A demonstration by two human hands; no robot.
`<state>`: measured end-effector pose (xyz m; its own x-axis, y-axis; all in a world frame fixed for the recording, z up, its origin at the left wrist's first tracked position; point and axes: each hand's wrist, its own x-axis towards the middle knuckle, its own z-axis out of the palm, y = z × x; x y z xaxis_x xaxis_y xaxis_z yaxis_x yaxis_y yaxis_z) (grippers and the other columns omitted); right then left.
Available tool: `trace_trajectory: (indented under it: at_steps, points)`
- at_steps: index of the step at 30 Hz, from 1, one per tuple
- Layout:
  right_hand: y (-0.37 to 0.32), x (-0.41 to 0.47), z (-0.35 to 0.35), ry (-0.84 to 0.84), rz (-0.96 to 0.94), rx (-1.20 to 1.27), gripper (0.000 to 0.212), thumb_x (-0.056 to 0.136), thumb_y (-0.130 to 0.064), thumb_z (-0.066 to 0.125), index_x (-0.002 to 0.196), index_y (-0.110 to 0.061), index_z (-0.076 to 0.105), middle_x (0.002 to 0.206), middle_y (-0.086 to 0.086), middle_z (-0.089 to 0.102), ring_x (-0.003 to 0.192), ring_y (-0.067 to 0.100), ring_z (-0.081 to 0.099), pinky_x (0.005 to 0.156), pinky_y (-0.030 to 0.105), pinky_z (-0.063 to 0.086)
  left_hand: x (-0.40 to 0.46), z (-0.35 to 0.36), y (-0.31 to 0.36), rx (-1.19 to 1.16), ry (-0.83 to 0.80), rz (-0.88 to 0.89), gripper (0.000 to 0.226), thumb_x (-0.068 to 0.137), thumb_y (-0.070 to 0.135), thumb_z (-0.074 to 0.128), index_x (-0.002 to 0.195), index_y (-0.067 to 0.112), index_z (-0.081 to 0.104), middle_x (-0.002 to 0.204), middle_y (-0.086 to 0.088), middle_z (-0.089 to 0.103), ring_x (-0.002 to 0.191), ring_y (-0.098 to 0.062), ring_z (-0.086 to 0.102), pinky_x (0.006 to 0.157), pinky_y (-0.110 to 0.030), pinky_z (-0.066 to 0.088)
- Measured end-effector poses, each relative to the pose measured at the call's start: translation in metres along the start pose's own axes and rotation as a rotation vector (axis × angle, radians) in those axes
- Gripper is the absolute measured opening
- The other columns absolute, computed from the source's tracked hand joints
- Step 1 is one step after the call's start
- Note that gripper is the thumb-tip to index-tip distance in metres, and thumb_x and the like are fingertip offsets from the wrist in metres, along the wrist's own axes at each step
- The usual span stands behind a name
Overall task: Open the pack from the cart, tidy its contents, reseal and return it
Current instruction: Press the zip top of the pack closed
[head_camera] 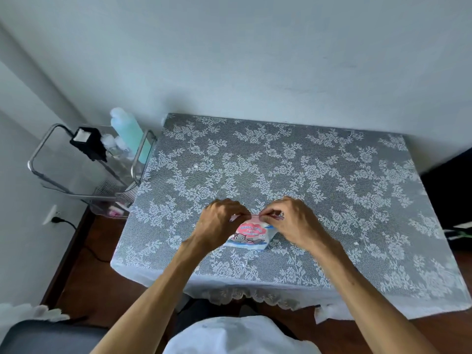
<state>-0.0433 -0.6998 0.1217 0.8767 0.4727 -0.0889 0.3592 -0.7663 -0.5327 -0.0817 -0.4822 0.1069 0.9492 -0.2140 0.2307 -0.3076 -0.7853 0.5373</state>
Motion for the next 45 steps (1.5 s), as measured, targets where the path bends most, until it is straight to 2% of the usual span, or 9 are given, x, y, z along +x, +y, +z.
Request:
trace_trajectory:
  at_steps: [5,8,17,21,30,35,37,41,45]
  points:
    - [0.006,-0.003,-0.002,0.006,0.006,0.076,0.023,0.087,-0.029,0.068,0.107,-0.019,0.07,0.111,0.005,0.071,0.075,0.027,0.069,0.064,0.041,0.059,0.002,-0.002,-0.001,0.008,-0.003,-0.001,0.013,0.089,0.037,0.069,0.095,0.026,0.075,0.094,0.009,0.075,0.082,-0.006,0.066,0.072,-0.024,0.051]
    - [0.007,0.001,0.001,0.033,-0.019,0.042,0.022,0.086,-0.027,0.07,0.105,-0.018,0.071,0.108,0.004,0.072,0.08,0.018,0.067,0.068,0.03,0.057,0.006,0.003,0.004,0.049,-0.043,0.054,0.014,0.091,0.036,0.065,0.095,0.025,0.073,0.094,0.009,0.074,0.081,-0.006,0.066,0.082,-0.028,0.051]
    - [0.02,-0.003,0.001,0.046,-0.075,0.066,0.028,0.086,-0.029,0.068,0.111,-0.018,0.069,0.107,0.003,0.072,0.079,0.008,0.064,0.066,0.015,0.05,0.007,-0.001,-0.002,0.045,-0.048,0.022,0.013,0.093,0.034,0.064,0.094,0.025,0.074,0.091,0.012,0.073,0.076,-0.004,0.065,0.072,-0.026,0.054]
    - [0.023,-0.006,0.001,0.07,-0.079,0.126,0.03,0.087,-0.033,0.065,0.111,-0.016,0.069,0.109,0.007,0.071,0.072,0.014,0.068,0.06,0.029,0.059,0.007,-0.004,-0.006,0.048,-0.054,0.033,0.014,0.093,0.036,0.062,0.096,0.027,0.073,0.093,0.013,0.074,0.077,-0.001,0.065,0.079,-0.028,0.054]
    - [0.032,-0.009,0.003,0.095,-0.093,0.14,0.025,0.084,-0.021,0.072,0.104,-0.007,0.071,0.099,0.013,0.072,0.054,-0.007,0.058,0.05,0.004,0.044,0.008,-0.005,-0.007,0.068,-0.06,0.088,0.013,0.092,0.037,0.062,0.093,0.029,0.073,0.092,0.015,0.074,0.082,-0.004,0.066,0.084,-0.034,0.054]
    - [0.063,-0.022,-0.023,0.134,-0.008,0.192,0.014,0.088,-0.023,0.066,0.101,-0.022,0.069,0.104,0.004,0.073,0.075,0.006,0.07,0.068,0.03,0.06,0.0,-0.033,-0.035,0.084,0.001,-0.033,0.005,0.088,0.022,0.072,0.091,0.023,0.076,0.09,0.006,0.075,0.077,-0.011,0.067,0.07,-0.035,0.057]
    - [0.076,-0.027,-0.037,0.157,0.025,0.205,0.013,0.087,-0.024,0.066,0.1,-0.024,0.069,0.104,0.003,0.074,0.069,-0.01,0.064,0.063,0.009,0.053,0.002,-0.049,-0.046,0.067,0.019,-0.094,0.006,0.087,0.021,0.073,0.091,0.022,0.077,0.089,0.006,0.075,0.075,-0.01,0.066,0.067,-0.034,0.057]
    - [0.051,-0.016,-0.017,0.152,-0.071,0.282,0.033,0.087,-0.038,0.065,0.109,-0.014,0.069,0.101,0.0,0.072,0.062,-0.022,0.054,0.048,-0.003,0.036,0.014,-0.04,-0.03,0.044,-0.05,-0.088,0.006,0.089,0.024,0.071,0.091,0.026,0.076,0.093,0.009,0.075,0.077,-0.007,0.065,0.066,-0.025,0.052]
    - [0.027,0.005,0.01,0.161,-0.072,0.31,0.053,0.08,-0.036,0.075,0.128,-0.019,0.059,0.113,-0.005,0.067,0.086,-0.009,0.061,0.071,0.012,0.052,0.015,-0.024,-0.021,0.031,-0.068,-0.123,0.006,0.089,0.029,0.069,0.091,0.032,0.074,0.095,0.015,0.073,0.081,-0.005,0.065,0.063,-0.024,0.051]
